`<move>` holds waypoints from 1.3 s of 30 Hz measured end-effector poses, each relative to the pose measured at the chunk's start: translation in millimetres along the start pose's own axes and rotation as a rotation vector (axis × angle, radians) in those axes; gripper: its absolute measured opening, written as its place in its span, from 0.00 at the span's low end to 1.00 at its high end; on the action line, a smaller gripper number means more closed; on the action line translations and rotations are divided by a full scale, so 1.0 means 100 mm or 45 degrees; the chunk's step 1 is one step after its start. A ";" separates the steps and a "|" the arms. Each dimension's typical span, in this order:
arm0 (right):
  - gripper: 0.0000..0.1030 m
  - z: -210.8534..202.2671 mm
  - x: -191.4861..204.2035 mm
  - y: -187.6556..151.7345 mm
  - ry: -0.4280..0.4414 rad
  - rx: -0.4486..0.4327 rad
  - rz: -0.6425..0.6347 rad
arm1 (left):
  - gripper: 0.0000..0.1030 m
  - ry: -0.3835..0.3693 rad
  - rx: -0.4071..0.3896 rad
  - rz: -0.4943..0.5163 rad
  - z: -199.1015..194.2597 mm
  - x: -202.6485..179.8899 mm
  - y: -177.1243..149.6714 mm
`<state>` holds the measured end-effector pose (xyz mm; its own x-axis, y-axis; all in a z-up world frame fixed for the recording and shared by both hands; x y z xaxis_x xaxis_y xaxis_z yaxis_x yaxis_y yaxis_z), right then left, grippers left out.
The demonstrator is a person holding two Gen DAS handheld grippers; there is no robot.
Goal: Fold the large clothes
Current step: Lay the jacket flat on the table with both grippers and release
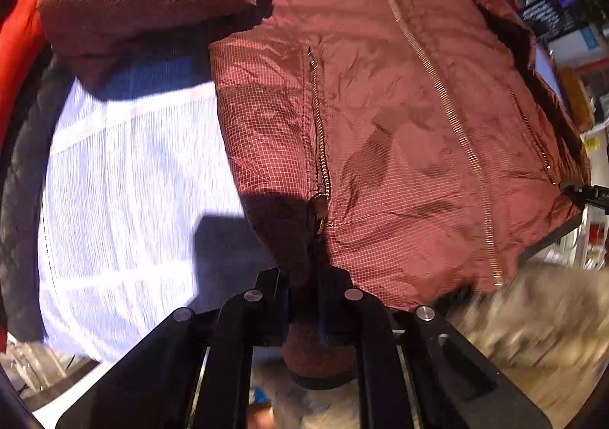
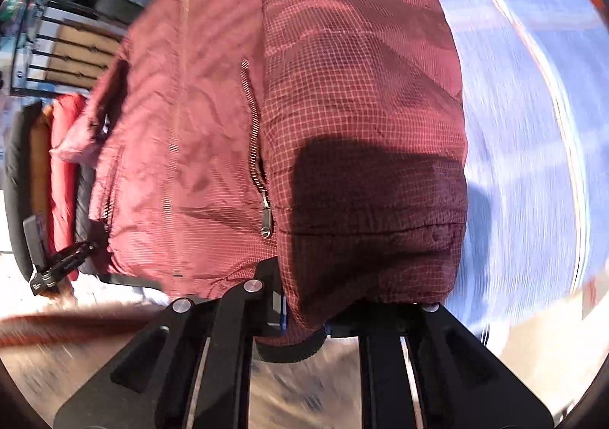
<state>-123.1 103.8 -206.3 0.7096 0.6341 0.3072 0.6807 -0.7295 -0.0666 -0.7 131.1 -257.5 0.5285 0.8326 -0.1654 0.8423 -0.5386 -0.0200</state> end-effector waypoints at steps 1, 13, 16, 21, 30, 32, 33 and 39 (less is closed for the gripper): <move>0.13 0.06 -0.04 -0.12 0.000 0.029 0.016 | 0.12 -0.003 0.042 -0.017 0.09 0.05 -0.17; 0.44 0.44 -0.17 -0.35 -0.082 0.075 0.084 | 0.29 0.075 0.098 0.029 0.46 0.08 -0.23; 0.53 0.34 -0.19 -0.41 -0.068 0.063 0.116 | 0.50 0.107 0.037 0.021 0.27 0.20 -0.20; 0.55 0.07 -0.33 -0.51 -0.103 -0.013 0.151 | 0.57 0.169 -0.080 0.048 -0.11 0.38 -0.12; 0.67 -0.44 -0.88 -0.51 0.329 -0.244 0.586 | 0.62 0.092 -0.299 0.064 -0.57 -0.31 0.59; 0.67 -0.37 -1.03 -0.58 0.469 -0.260 0.802 | 0.63 0.058 -0.322 0.104 -0.60 -0.54 0.72; 0.67 -0.32 -1.11 -0.63 0.540 -0.281 0.910 | 0.63 0.041 -0.328 0.124 -0.64 -0.70 0.71; 0.51 -0.14 -1.12 -0.74 0.718 -0.369 1.125 | 0.64 -0.017 -0.320 0.229 -0.54 -1.24 0.79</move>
<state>-255.6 83.7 -222.4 0.6915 -0.2992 0.6575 -0.1505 -0.9499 -0.2739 6.2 -8.1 -185.6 0.6712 0.7244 -0.1571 0.7362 -0.6268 0.2551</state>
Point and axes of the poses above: each gripper's, at about its wrist camera, not at the fingertips, and z roughly the way its jaws point, x to its left, y to its top, the point moved 9 cm from there along z, roughly the way its jaws point, and after that the axes turned 6 degrees about -z, right-handed, at the moved point
